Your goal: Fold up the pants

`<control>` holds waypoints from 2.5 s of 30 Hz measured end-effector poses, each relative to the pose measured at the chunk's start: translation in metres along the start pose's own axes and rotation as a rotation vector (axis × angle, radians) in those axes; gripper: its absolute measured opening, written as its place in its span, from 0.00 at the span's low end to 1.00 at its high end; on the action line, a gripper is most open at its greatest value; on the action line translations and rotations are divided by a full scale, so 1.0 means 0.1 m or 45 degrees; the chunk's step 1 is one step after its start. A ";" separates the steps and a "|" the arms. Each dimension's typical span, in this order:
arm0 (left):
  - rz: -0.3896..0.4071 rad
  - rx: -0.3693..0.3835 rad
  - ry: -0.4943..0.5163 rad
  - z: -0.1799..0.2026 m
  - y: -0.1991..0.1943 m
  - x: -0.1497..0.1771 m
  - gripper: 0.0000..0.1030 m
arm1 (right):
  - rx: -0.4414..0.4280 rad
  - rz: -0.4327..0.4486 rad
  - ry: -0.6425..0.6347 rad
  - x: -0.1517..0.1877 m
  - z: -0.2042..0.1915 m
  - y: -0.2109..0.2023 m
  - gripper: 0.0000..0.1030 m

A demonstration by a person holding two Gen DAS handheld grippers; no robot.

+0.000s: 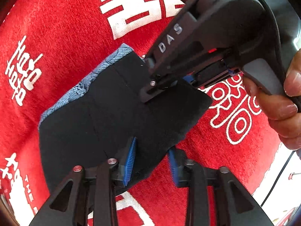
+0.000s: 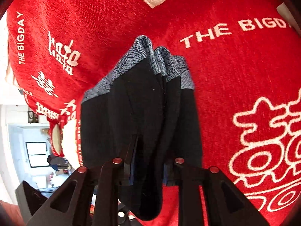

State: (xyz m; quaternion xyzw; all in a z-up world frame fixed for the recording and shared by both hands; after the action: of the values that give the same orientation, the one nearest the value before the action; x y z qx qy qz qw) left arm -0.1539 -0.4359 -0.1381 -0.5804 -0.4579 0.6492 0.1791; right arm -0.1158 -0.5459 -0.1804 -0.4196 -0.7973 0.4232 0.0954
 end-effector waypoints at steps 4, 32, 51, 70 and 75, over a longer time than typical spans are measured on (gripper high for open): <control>-0.015 0.021 -0.064 -0.11 -0.11 0.01 0.57 | 0.101 0.012 -0.055 0.01 0.03 -0.10 0.35; -0.218 -0.329 -0.785 -1.96 -0.03 0.78 0.78 | 0.408 0.096 -0.358 0.37 -0.36 -0.05 0.32; -0.234 -0.320 -0.782 -1.99 -0.03 0.77 0.78 | 0.467 0.136 -0.387 0.46 -0.42 0.00 0.37; -0.196 -0.286 -0.733 -2.08 -0.10 0.69 0.78 | 0.319 0.240 -0.285 0.33 -0.39 -0.29 0.63; -0.142 -0.222 -0.751 -2.25 -0.10 0.61 0.78 | 0.283 0.268 -0.186 0.14 -0.12 -0.46 0.73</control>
State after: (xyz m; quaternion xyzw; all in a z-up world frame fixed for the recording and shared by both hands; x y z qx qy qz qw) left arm 0.0333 -0.2969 -0.1449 -0.3542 -0.5753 0.7369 0.0234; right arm -0.1458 -0.5418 -0.1410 -0.4555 -0.7022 0.5458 0.0381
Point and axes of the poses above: each gripper's, at about its wrist camera, not at the fingertips, and y roughly the way its jaws point, z to its right, x to its underside, the point moved 5 cm from there along y, roughly the way its jaws point, and after that the axes turned 14 degrees about z, right-handed, at the moved point
